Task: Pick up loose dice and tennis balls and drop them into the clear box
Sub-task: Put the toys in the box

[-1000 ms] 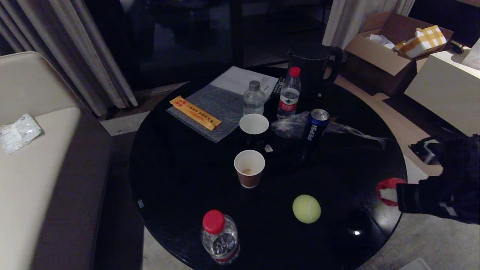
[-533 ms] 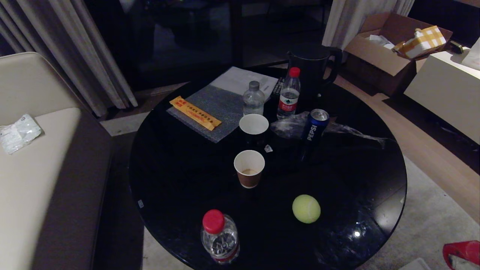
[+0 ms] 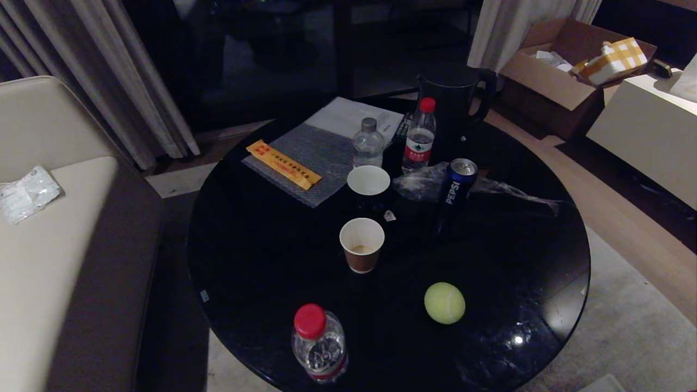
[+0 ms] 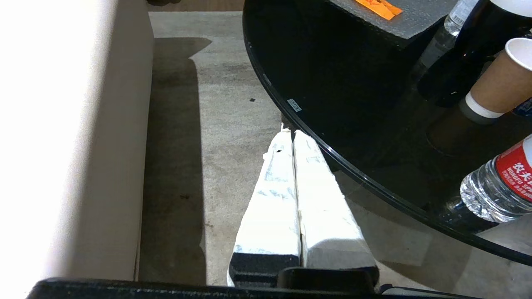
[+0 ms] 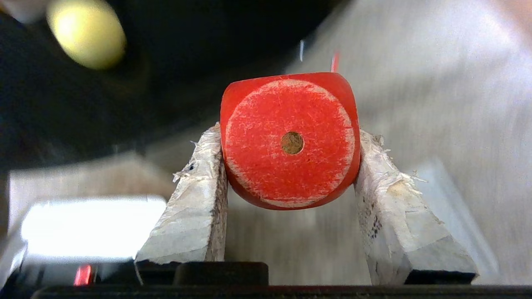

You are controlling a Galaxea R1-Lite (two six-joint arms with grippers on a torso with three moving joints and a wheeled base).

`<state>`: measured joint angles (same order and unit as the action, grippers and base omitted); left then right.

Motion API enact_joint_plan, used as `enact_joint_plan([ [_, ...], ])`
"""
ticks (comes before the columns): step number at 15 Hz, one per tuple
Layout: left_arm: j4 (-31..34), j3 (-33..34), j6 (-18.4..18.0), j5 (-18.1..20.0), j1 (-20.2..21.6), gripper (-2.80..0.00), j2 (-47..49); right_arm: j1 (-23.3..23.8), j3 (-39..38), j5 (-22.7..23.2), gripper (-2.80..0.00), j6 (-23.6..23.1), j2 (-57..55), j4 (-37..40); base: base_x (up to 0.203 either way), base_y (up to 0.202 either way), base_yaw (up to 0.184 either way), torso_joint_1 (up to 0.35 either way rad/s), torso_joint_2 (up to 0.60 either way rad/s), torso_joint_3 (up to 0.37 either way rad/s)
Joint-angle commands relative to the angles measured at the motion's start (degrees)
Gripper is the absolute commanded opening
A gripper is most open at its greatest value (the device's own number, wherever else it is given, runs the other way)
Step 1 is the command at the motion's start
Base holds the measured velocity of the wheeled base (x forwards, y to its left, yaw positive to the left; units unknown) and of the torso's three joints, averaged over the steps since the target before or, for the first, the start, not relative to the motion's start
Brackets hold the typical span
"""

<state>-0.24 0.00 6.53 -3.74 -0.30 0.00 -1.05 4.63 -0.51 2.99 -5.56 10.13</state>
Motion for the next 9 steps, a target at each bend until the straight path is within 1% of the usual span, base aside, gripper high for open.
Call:
enact_joint_plan([
  [1,-0.02,0.09,0.06,-0.04,-0.03,-2.80,0.09,0.26,-0.50,0.33,-2.80,-0.18,5.47,0.59,0.000,0.000,0.000,0.000,0.00,0.000],
  [9,-0.02,0.09,-0.27,0.07,0.03,-2.80,0.09,0.26,-0.58,0.25,-2.80,0.26,5.47,0.59,0.000,0.000,0.000,0.000,0.00,0.000],
])
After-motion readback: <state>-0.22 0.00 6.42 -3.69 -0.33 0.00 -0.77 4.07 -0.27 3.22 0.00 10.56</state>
